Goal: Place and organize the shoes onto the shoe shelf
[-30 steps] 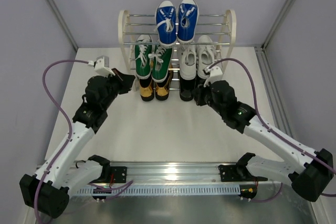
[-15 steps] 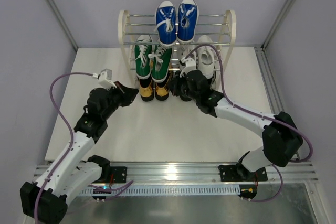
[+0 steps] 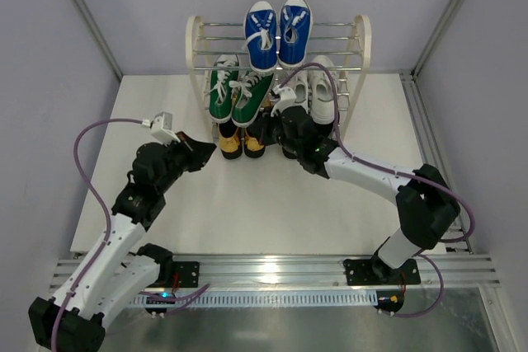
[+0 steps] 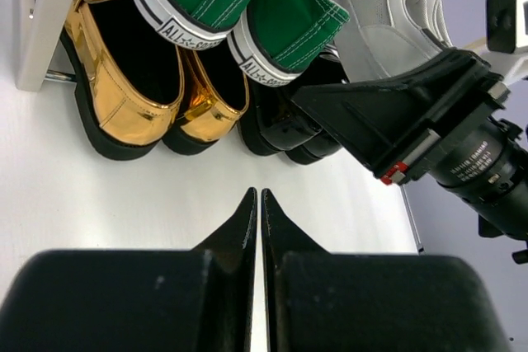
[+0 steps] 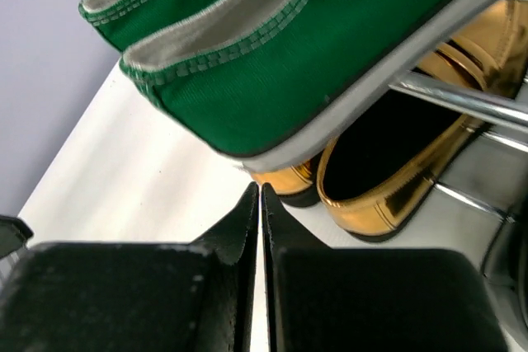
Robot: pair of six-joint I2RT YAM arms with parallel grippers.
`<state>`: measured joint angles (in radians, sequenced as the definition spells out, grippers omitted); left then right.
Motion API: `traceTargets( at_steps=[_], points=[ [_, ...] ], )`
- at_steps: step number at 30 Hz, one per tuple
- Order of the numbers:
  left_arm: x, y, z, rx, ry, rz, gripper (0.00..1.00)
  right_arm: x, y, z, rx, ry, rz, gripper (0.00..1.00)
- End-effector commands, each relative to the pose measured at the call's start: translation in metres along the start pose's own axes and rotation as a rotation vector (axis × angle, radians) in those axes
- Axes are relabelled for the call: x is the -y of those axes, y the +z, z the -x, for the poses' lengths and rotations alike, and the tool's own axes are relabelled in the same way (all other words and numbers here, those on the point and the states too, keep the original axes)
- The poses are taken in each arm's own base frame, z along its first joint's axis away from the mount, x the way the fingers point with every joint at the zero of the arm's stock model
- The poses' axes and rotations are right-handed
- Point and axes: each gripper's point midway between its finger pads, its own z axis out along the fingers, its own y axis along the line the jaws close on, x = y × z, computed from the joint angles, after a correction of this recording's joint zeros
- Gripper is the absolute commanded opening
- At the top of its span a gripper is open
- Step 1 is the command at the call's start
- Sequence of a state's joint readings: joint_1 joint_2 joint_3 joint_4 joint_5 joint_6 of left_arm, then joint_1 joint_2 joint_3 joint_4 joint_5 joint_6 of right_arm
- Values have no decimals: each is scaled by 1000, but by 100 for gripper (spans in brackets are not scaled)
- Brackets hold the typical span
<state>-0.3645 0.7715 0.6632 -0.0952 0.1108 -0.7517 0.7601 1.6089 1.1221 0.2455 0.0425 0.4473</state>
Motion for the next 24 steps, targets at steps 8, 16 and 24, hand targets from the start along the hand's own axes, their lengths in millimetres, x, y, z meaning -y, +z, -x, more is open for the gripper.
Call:
traceTargets(
  at_steps=[8, 16, 24],
  points=[
    [34, -37, 17, -12, 58, -81, 12, -44, -138, 36, 86, -184, 98, 4],
    [51, -78, 31, 4, 139, -103, 100, -19, -247, 72, 138, -231, -12, 98],
    [53, -90, 25, -67, 168, -98, 100, -15, -306, 95, 155, -208, -37, 98]
  ],
)
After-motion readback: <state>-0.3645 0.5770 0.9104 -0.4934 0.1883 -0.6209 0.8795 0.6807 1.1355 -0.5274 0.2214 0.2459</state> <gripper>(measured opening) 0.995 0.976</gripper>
